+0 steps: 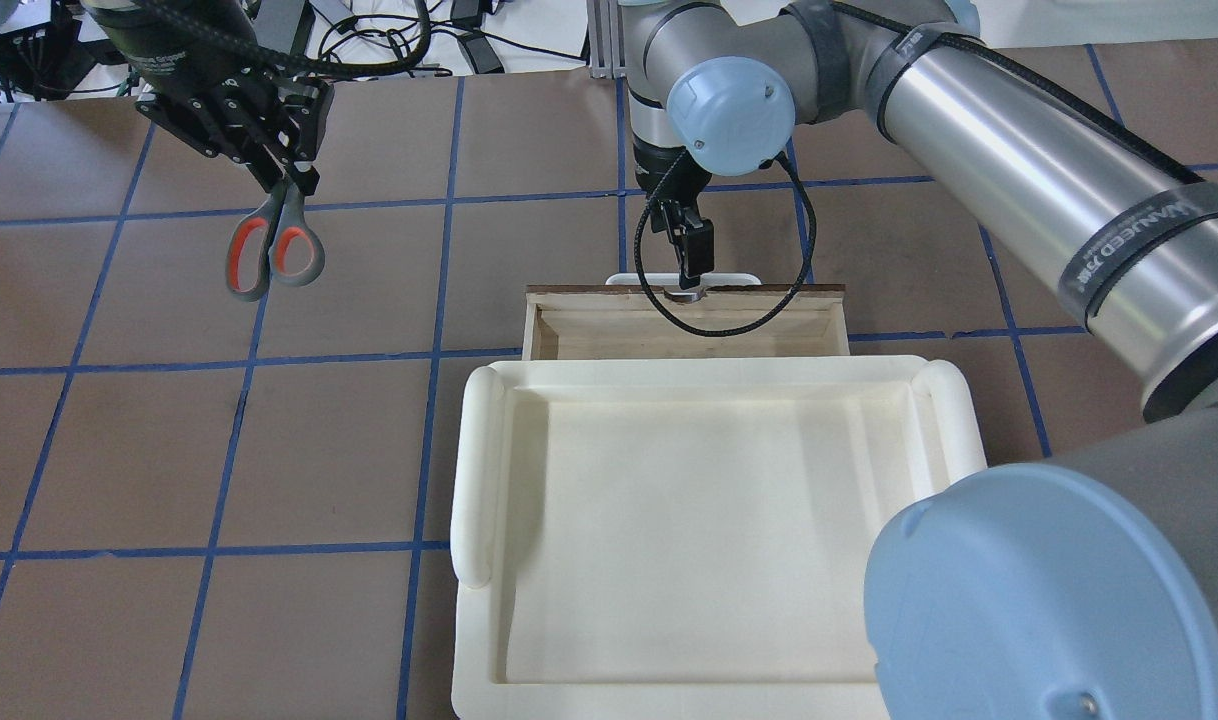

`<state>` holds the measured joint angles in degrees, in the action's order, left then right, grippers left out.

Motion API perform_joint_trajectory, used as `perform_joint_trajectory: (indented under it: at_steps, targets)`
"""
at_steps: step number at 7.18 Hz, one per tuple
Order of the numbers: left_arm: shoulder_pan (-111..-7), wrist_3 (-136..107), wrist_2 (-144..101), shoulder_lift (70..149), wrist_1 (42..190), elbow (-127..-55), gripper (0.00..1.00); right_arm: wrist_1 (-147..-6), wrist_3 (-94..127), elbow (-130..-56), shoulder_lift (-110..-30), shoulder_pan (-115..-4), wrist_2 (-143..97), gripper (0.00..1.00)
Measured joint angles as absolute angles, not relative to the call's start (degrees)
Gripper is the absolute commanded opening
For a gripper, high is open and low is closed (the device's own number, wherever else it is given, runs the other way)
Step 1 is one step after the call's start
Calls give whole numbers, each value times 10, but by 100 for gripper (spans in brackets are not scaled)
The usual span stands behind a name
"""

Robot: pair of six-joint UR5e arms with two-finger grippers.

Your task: Place scissors in drawer with both arms

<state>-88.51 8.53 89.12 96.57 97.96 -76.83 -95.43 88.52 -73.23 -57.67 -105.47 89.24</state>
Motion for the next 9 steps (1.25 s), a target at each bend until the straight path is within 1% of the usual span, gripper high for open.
perform_joint_trajectory:
  at_steps: [9]
  targets:
    - [-885, 85, 891, 965, 980, -772, 12, -958, 859, -711, -560, -1051, 886, 100]
